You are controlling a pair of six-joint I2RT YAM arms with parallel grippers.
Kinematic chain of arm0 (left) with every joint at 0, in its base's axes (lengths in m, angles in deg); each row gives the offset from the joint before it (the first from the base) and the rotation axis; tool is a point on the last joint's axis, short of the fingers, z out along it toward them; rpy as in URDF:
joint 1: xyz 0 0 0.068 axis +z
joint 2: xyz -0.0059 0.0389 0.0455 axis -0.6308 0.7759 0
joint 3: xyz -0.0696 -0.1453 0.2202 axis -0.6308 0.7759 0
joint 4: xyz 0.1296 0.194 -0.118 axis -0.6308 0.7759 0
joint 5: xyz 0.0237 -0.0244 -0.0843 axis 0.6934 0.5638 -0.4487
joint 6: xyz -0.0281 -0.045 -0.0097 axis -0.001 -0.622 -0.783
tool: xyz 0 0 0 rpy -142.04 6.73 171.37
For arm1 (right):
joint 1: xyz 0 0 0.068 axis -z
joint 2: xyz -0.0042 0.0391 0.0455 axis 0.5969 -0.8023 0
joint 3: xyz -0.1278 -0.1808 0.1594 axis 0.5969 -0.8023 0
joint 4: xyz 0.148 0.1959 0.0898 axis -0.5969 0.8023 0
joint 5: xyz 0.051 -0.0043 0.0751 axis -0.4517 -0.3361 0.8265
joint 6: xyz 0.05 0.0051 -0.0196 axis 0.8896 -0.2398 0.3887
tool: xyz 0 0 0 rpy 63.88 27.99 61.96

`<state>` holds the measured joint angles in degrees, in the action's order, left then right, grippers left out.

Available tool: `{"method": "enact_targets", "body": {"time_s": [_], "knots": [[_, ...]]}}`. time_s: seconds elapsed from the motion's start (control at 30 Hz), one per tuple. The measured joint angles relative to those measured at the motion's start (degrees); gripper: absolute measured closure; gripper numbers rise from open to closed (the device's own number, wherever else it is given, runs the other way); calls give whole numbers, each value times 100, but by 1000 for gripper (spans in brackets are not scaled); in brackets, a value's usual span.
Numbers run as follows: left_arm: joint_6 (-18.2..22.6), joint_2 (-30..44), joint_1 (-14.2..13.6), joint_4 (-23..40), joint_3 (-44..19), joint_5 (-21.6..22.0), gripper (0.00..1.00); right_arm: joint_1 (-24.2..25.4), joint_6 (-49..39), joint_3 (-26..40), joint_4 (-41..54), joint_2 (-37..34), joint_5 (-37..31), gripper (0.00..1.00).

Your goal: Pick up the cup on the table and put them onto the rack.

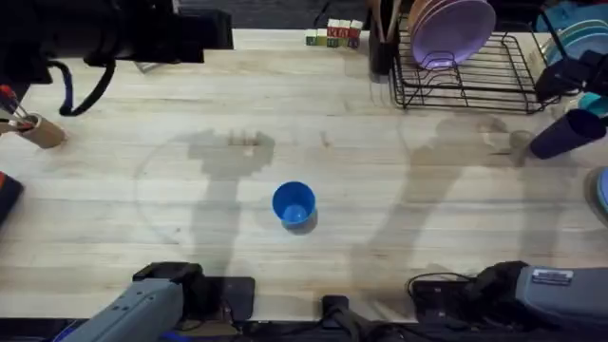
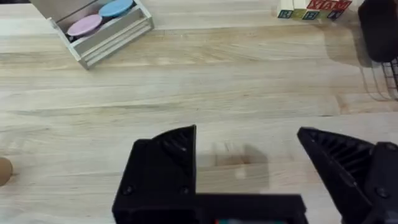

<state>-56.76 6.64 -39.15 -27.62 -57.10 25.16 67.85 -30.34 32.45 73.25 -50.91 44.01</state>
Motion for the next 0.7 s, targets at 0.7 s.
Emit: {"method": "enact_targets", "body": {"time_s": [0.7], "knots": [[0,0,0,2,0,0,7,0,0,0,-673,-828,-4,5]]}}
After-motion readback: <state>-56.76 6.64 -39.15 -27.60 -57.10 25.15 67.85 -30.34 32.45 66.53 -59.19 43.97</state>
